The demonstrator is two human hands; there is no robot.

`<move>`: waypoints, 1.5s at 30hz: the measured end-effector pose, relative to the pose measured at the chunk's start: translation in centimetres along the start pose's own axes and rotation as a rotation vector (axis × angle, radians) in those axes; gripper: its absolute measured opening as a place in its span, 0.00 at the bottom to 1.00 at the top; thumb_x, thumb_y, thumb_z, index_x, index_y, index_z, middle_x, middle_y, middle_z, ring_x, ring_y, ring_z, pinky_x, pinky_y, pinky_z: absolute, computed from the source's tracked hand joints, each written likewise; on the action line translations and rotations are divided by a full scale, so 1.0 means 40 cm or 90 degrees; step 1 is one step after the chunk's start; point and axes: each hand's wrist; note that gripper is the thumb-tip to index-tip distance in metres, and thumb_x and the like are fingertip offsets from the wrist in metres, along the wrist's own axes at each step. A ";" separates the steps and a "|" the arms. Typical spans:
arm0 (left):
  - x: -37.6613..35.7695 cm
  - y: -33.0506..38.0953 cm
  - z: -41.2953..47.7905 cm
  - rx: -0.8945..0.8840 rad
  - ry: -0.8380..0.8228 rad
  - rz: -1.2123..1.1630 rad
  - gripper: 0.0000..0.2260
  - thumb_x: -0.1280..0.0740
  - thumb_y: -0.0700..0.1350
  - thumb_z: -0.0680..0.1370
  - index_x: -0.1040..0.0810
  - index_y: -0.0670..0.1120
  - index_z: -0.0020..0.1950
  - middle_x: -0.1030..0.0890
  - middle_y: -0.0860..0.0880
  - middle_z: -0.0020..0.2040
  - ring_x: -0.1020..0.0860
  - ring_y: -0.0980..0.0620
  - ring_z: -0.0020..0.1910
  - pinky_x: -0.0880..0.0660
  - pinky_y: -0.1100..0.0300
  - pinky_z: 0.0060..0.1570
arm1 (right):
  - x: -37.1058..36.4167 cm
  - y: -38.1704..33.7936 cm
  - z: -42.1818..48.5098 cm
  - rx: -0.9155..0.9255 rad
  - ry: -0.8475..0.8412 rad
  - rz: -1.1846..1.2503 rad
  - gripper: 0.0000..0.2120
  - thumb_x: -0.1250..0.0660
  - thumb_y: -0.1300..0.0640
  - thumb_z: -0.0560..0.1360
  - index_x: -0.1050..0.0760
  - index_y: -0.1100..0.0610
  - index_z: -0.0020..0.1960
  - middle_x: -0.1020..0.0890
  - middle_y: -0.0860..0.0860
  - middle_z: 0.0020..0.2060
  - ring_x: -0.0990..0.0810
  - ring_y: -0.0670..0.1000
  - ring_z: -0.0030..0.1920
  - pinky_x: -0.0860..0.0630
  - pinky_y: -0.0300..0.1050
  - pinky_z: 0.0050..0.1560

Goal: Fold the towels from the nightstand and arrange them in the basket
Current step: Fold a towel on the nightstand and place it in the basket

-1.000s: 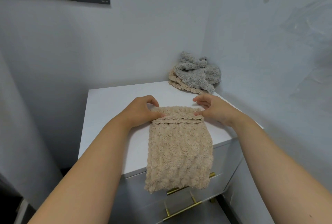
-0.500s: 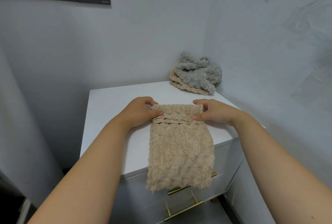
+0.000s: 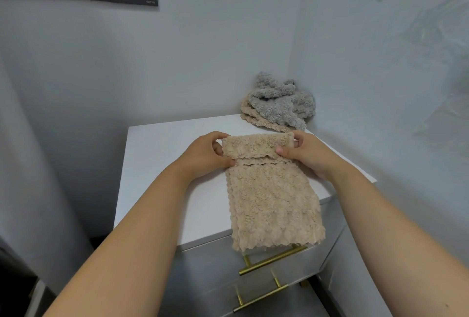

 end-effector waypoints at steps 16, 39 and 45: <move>-0.024 0.016 -0.005 -0.006 0.026 -0.097 0.10 0.25 0.39 0.71 0.18 0.44 0.51 0.16 0.55 0.40 0.19 0.64 0.38 0.28 0.76 0.37 | -0.001 0.011 0.010 0.037 0.068 -0.017 0.10 0.28 0.69 0.69 0.29 0.63 0.41 0.22 0.53 0.31 0.21 0.51 0.34 0.23 0.44 0.42; 0.012 -0.003 -0.011 -0.032 0.031 -0.102 0.13 0.37 0.28 0.71 0.20 0.45 0.37 0.16 0.48 0.46 0.20 0.51 0.50 0.25 0.58 0.53 | 0.023 0.009 0.002 0.054 -0.024 0.013 0.18 0.36 0.82 0.66 0.23 0.60 0.42 0.20 0.56 0.42 0.22 0.53 0.47 0.23 0.43 0.53; -0.009 0.021 -0.023 -0.042 0.045 -0.099 0.15 0.39 0.39 0.77 0.23 0.44 0.31 0.17 0.49 0.43 0.21 0.54 0.46 0.30 0.62 0.49 | 0.043 0.001 -0.011 0.017 -0.103 0.052 0.23 0.44 0.78 0.70 0.15 0.58 0.40 0.16 0.58 0.47 0.19 0.55 0.51 0.22 0.43 0.54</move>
Point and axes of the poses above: each hand's wrist, its own z-axis towards the middle knuckle, its own x-axis out of the back of the hand, y = z × x
